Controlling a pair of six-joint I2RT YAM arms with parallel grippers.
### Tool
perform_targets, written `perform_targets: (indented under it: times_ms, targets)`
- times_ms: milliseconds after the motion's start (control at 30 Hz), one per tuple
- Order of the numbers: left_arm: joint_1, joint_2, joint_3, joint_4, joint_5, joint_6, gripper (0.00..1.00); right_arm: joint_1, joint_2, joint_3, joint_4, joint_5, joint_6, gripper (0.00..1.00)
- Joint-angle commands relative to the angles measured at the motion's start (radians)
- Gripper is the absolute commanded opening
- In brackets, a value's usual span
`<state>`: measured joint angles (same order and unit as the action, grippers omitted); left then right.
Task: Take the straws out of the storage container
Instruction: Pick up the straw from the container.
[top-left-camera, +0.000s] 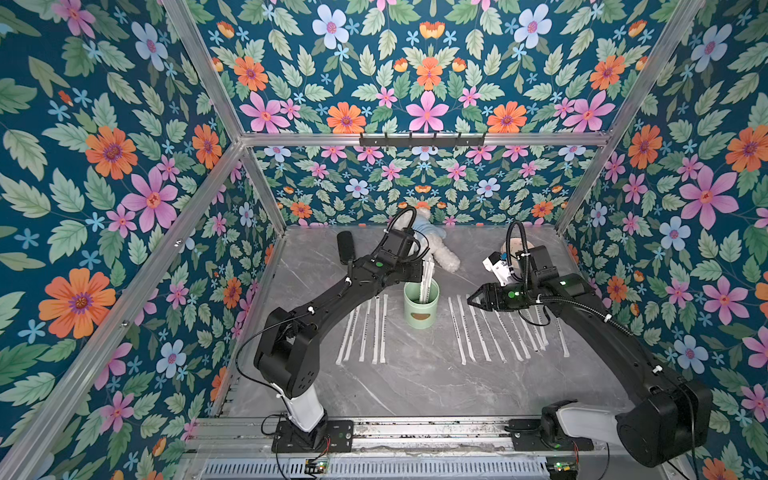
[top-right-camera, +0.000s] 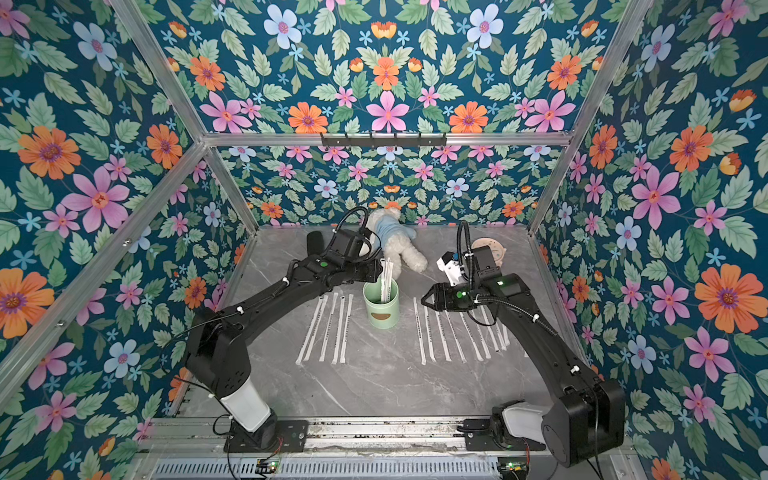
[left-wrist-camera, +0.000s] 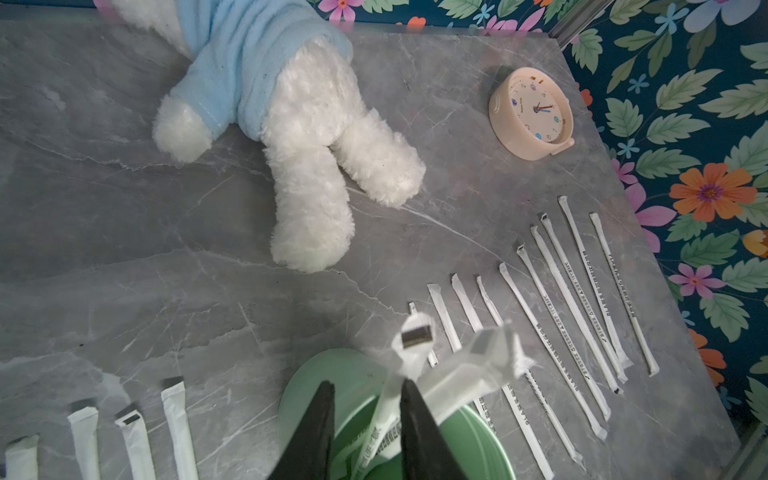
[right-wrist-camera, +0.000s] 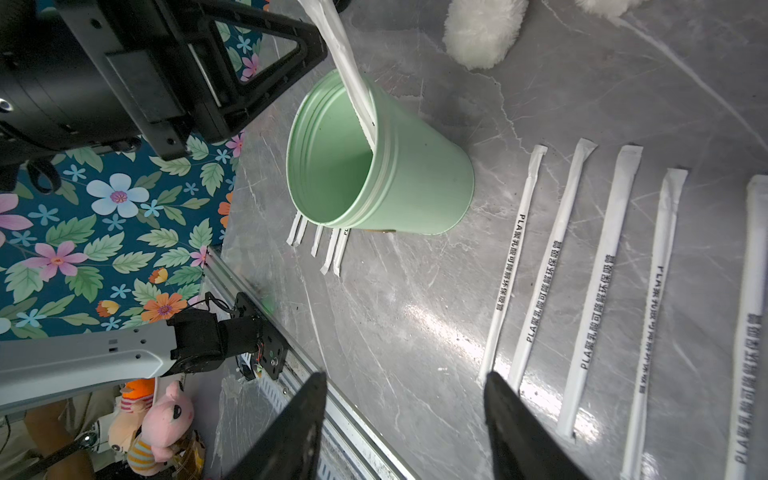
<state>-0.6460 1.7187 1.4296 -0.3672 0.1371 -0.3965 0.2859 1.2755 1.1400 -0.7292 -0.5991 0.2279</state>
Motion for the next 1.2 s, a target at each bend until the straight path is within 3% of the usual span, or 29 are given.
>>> perform_targets:
  times_ms: [0,300,600,1167]
  targets:
    - [-0.004,0.006,0.012,0.016,0.01,-0.005,0.3,0.001,-0.003,-0.003,0.007,-0.003,-0.013,0.62]
    - [-0.015,0.029,0.02,0.019,0.013,-0.008,0.29,0.001,-0.003,-0.008,0.01,-0.001,-0.011,0.61]
    - [-0.016,0.032,0.026,0.008,0.001,-0.005,0.14,0.001,0.002,-0.009,0.011,0.001,-0.01,0.62]
    - [-0.018,-0.019,0.081,-0.131,-0.096,0.044,0.12,0.001,0.005,-0.01,0.033,-0.019,-0.003,0.62]
